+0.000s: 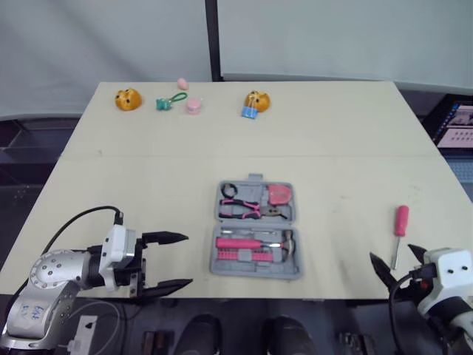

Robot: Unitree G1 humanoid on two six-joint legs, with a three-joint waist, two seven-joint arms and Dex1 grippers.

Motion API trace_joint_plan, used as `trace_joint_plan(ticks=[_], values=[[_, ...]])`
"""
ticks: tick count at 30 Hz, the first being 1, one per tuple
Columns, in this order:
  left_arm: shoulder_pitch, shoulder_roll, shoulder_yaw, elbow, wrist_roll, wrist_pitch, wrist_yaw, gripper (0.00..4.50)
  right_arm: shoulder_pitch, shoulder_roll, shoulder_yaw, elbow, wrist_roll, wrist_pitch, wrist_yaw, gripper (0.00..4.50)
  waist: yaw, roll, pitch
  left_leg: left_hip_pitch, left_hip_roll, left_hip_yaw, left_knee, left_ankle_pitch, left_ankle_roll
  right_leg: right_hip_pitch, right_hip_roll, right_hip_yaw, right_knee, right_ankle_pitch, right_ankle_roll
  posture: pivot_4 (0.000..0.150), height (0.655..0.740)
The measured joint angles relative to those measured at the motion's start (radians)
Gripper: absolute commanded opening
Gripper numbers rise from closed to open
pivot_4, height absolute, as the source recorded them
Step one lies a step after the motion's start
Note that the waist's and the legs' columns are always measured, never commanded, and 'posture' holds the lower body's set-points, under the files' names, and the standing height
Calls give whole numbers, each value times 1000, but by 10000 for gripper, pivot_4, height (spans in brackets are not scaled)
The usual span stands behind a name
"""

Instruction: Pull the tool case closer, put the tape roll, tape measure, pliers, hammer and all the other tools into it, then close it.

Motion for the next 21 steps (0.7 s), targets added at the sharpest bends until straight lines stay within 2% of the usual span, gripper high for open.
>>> trace_joint_plan(ticks=[10,14,17,21], values=[[-4,0,-2,0,3,-9,8,44481,-110,-53,-76,9,31,206,-67,45000,0,0,0,0,0,0,0,0,0,0,0,0,0,0,0,1500,6677],[-4,0,-11,-1,3,-9,9,44481,-202,-148,-107,10,123,517,-89,45000,-1,1,0,0,0,0,0,0,1,0,0,0,1,0,0,1500,6677],[-10,0,-22,-2,5,-9,9,44481,-349,-240,-118,50,168,748,-111,45000,-3,1,1,0,0,0,0,0,1,0,0,0,1,0,0,1500,6677],[-11,0,-28,-4,7,-7,10,44481,-537,-325,-127,158,177,950,-121,45000,-1,2,1,-2,0,0,0,1,1,-1,0,0,0,0,0,1500,6677]])
